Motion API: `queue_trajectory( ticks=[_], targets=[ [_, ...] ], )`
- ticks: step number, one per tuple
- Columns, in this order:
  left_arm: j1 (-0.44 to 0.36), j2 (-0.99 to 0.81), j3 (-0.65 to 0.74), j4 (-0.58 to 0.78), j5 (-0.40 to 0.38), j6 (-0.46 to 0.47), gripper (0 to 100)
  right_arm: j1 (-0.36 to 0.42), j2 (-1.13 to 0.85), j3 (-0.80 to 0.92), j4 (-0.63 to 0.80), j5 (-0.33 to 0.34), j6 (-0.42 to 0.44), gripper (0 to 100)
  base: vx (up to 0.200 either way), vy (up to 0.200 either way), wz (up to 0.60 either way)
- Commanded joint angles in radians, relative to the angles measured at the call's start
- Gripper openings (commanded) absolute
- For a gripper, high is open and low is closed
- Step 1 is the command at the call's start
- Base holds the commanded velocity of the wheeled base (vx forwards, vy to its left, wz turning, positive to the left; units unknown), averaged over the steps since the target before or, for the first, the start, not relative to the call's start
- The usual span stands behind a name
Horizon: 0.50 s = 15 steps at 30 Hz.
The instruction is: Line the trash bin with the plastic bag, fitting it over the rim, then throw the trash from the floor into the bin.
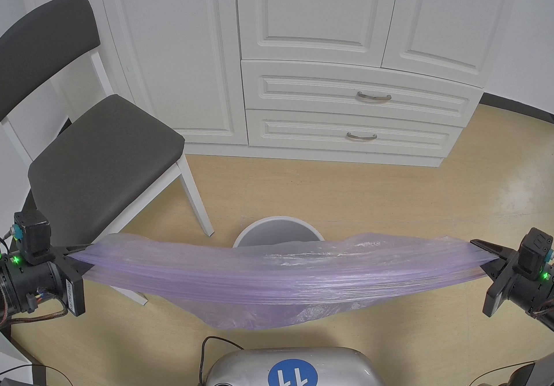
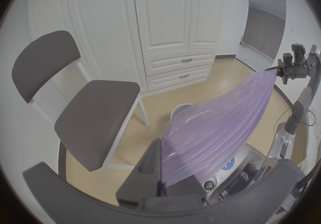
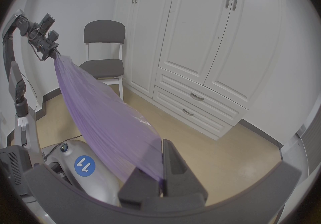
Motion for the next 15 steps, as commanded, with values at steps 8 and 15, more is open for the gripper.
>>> queue_trajectory(
  ticks=[8,15],
  targets=[
    [0.037,-0.005,-0.013,0.001,-0.002,-0.002,0,-0.021,-0.002,-0.003,0.002,0.004,0.005,0,0.000,0.000,0.00],
    [0.047,0.003,-0.018,-0.001,-0.005,0.001,0,-0.034,-0.005,-0.006,0.001,0.039,0.004,0,0.000,0.000,0.00]
  ],
)
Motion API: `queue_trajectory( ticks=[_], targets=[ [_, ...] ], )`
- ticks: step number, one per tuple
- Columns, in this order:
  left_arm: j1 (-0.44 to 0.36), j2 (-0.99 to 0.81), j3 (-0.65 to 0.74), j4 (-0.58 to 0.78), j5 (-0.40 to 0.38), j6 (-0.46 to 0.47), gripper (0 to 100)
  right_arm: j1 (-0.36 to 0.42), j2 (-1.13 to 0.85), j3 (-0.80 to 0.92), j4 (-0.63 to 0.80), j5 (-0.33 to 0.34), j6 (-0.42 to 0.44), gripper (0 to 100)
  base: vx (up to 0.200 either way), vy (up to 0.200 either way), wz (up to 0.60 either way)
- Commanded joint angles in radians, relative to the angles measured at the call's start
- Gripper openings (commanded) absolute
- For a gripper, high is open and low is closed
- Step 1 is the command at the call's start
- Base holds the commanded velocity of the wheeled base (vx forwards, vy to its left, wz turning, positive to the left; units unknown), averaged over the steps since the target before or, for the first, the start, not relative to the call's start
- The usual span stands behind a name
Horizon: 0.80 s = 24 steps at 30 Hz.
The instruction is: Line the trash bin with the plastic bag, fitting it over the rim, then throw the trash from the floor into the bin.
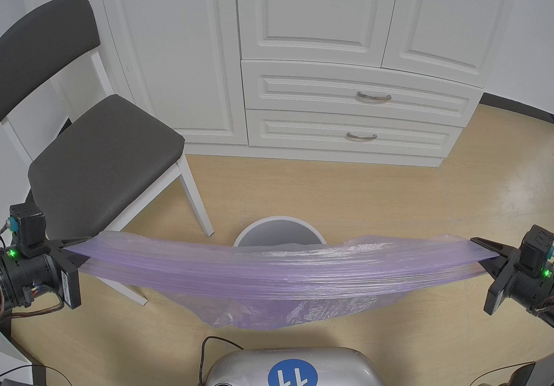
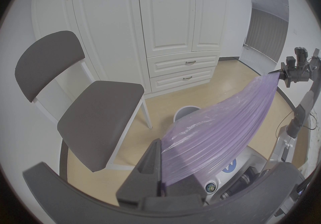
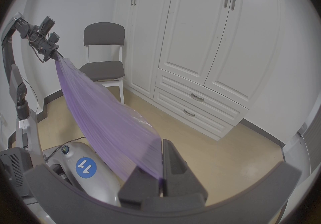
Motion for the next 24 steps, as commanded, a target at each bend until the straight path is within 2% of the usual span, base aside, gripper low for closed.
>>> queue_trajectory(
  ticks=[1,4,9,17,22,24],
  targets=[
    [-0.001,0.010,-0.002,-0.004,0.002,0.001,0,-0.002,0.001,-0.002,0.000,0.021,-0.001,0,0.000,0.000,0.00],
    [-0.024,0.029,0.012,-0.067,-0.014,-0.002,0,0.001,0.015,-0.002,-0.002,0.048,0.001,0,0.000,0.000,0.00],
    [-0.102,0.038,0.038,-0.173,-0.027,-0.031,0,0.011,0.023,-0.003,-0.011,0.053,0.002,0,0.000,0.000,0.00],
    [-0.202,0.085,0.042,-0.222,-0.027,-0.061,0,0.034,0.057,-0.014,-0.020,0.054,0.016,0,0.000,0.000,0.00],
    [-0.282,0.164,0.096,-0.429,-0.027,-0.111,0,0.135,0.136,-0.022,-0.118,0.042,0.100,0,0.000,0.000,0.00],
    [-0.320,0.217,0.131,-0.584,-0.026,-0.141,0,0.178,0.181,-0.013,-0.175,0.042,0.129,0,0.000,0.000,0.00]
  ],
)
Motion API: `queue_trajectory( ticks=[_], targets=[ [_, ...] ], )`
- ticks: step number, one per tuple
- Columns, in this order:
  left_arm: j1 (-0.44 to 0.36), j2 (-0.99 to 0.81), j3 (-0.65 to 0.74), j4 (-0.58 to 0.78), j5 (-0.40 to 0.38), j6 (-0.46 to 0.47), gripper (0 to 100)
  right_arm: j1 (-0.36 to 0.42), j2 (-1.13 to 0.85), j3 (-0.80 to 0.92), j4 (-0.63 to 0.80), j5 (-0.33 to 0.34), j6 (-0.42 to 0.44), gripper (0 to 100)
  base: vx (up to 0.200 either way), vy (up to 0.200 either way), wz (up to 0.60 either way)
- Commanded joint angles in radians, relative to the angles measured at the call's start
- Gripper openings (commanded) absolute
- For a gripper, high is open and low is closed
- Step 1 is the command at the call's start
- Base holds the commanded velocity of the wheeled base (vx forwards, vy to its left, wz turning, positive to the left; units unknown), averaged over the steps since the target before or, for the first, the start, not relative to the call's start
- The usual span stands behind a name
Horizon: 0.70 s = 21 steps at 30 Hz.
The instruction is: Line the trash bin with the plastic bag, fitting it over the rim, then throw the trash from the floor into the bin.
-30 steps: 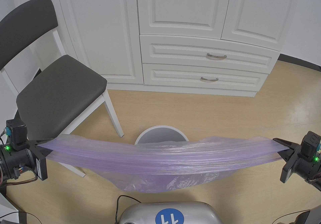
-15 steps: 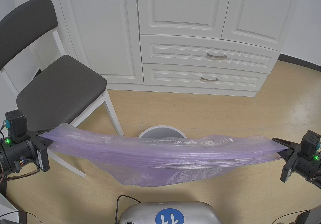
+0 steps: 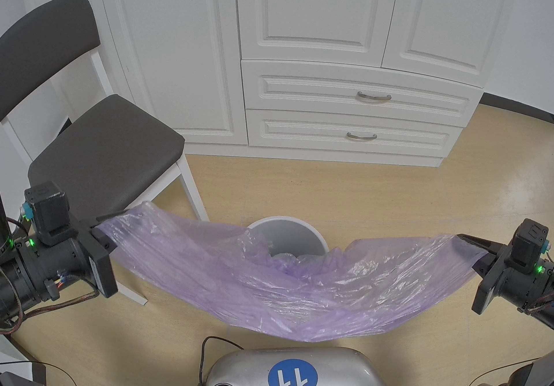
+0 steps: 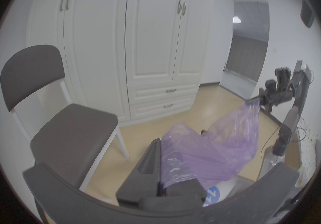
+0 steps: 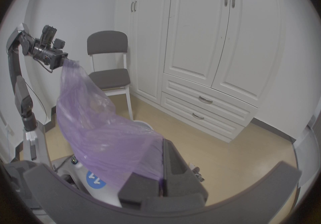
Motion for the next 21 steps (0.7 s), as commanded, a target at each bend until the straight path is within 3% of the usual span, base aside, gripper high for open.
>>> queue_trajectory(
  ticks=[1,4,11,19,21],
  targets=[
    [-0.089,0.126,0.072,-0.218,-0.001,-0.054,0,0.102,0.116,0.006,-0.099,-0.005,0.060,0,0.000,0.000,0.00],
    [-0.123,0.183,0.095,-0.348,0.002,-0.078,0,0.128,0.148,0.012,-0.145,0.001,0.076,0,0.000,0.000,0.00],
    [-0.265,0.309,0.109,-0.626,0.002,-0.212,0,0.227,0.269,0.026,-0.407,0.004,0.182,0,0.000,0.000,0.00],
    [-0.285,0.427,0.148,-0.838,0.019,-0.221,0,0.242,0.364,0.071,-0.554,-0.005,0.169,0,0.000,0.000,0.00],
    [-0.304,0.453,0.152,-0.879,0.052,-0.220,0,0.256,0.366,0.083,-0.593,-0.005,0.154,0,0.000,0.000,0.00]
  ],
)
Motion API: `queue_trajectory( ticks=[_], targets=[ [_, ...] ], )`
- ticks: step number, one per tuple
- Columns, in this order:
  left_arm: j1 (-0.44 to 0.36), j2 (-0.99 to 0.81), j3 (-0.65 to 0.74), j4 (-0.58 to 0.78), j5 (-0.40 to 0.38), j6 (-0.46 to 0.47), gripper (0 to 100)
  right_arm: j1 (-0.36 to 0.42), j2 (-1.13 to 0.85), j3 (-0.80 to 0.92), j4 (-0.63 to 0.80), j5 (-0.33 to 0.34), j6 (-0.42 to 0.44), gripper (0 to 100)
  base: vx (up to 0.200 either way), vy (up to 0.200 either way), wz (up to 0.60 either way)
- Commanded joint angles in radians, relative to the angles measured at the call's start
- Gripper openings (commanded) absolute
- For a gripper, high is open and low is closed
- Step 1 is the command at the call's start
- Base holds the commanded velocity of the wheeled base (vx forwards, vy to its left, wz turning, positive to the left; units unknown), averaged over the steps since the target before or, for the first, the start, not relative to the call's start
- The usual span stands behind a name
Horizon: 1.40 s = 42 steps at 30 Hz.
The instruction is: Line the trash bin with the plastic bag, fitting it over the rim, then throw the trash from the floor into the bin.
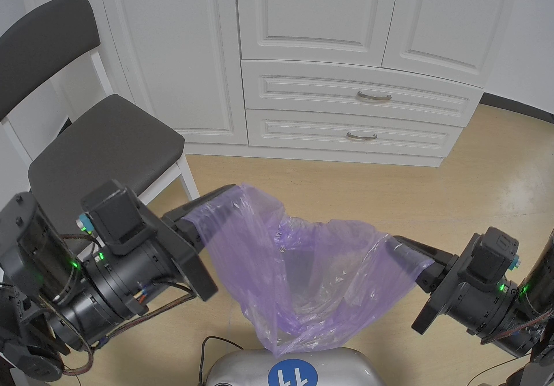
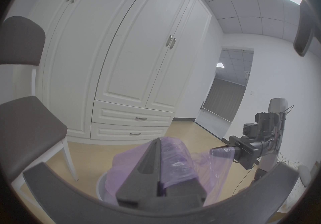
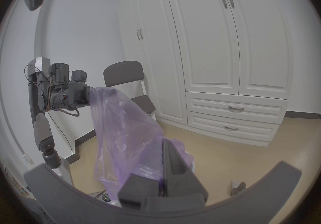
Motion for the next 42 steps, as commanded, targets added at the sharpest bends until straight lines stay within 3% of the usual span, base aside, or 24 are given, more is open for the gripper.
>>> queue_trajectory(
  ticks=[1,8,12,15,20,25,30,36,41,42],
  targets=[
    [-0.039,0.099,0.022,-0.042,0.038,-0.004,0,0.035,0.066,0.035,-0.049,-0.004,-0.030,0,0.000,0.000,0.00],
    [-0.063,0.089,0.029,-0.053,0.053,-0.009,0,0.064,0.078,0.091,-0.170,-0.005,-0.140,0,0.000,0.000,0.00],
    [-0.076,0.098,0.042,-0.120,0.053,-0.010,0,0.064,0.104,0.083,-0.176,-0.019,-0.136,0,0.000,0.000,0.00],
    [-0.086,0.156,0.062,-0.250,0.053,-0.007,0,0.070,0.161,0.074,-0.205,-0.030,-0.122,0,0.000,0.000,0.00],
    [-0.086,0.214,0.036,-0.290,0.061,-0.002,0,0.097,0.198,0.069,-0.351,-0.045,-0.107,0,0.000,0.000,0.00],
    [-0.084,0.191,-0.093,-0.165,0.053,0.002,0,0.087,0.211,0.049,-0.403,-0.050,-0.102,0,0.000,0.000,0.00],
    [-0.084,0.107,-0.313,0.259,0.052,-0.009,0,0.079,0.216,-0.001,-0.395,-0.056,-0.056,0,0.000,0.000,0.00],
    [-0.084,0.109,-0.386,0.369,0.070,-0.095,0,0.053,0.207,-0.009,-0.374,-0.068,-0.051,0,0.000,0.000,0.00],
    [-0.075,0.119,-0.388,0.369,0.101,-0.095,0,0.016,0.201,-0.095,-0.273,-0.091,-0.056,0,0.000,0.000,0.00],
    [-0.069,0.124,-0.395,0.372,0.102,-0.093,0,-0.033,0.145,-0.253,0.000,-0.093,-0.054,0,0.000,0.000,0.00]
  ],
)
